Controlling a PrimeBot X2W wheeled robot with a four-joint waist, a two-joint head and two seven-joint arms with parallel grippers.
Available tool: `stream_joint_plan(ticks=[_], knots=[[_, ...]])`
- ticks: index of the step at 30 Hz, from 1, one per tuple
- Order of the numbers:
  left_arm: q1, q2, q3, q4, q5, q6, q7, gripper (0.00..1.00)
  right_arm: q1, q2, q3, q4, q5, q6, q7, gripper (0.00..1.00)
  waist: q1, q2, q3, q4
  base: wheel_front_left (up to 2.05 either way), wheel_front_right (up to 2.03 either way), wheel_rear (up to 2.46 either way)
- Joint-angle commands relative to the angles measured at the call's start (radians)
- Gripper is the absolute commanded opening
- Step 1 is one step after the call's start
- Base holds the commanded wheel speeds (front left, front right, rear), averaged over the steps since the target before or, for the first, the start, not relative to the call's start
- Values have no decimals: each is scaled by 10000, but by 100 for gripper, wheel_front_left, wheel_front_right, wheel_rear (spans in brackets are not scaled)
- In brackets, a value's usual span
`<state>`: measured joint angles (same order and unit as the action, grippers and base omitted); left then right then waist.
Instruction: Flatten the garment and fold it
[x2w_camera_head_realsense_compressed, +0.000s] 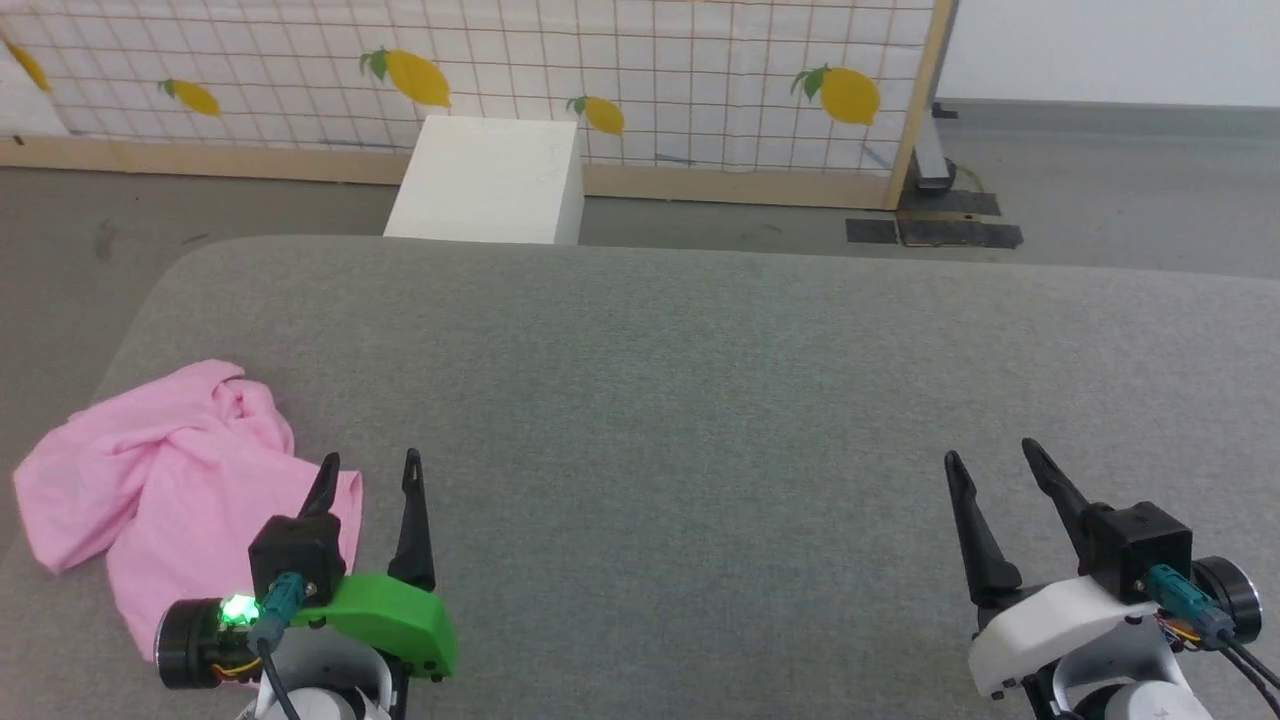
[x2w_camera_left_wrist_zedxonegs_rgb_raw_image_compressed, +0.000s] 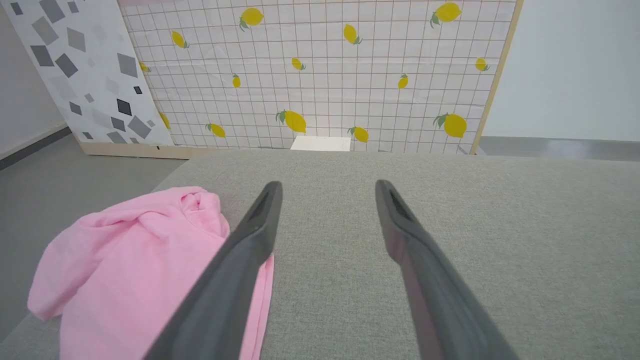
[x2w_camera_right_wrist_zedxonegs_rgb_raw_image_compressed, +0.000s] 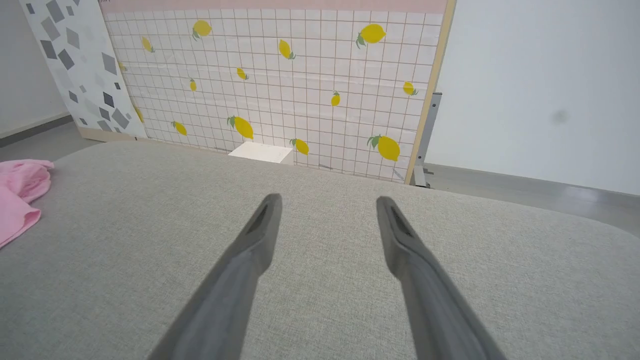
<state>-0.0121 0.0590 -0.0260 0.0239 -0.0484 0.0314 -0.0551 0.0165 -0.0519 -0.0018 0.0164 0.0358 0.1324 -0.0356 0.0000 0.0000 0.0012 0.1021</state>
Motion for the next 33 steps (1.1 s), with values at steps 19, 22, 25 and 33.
stream_joint_plan(ticks=[19,22,25,33], knots=[[132,113,-75,32,-523,395,-508,100,-200,7,256,243,443,-7,-289,100,0,0,19,1786,0,0,0],[152,117,-90,56,-565,447,-571,100,-209,7,288,281,490,-7,-325,100,0,0,21,1954,-1,-1,-1],[163,119,-119,78,-606,495,-635,100,-209,7,309,304,525,-8,-361,100,0,0,37,2118,0,0,0],[163,134,-181,183,-729,592,-799,100,-238,9,410,324,519,-9,-420,100,0,0,114,2550,0,0,0]])
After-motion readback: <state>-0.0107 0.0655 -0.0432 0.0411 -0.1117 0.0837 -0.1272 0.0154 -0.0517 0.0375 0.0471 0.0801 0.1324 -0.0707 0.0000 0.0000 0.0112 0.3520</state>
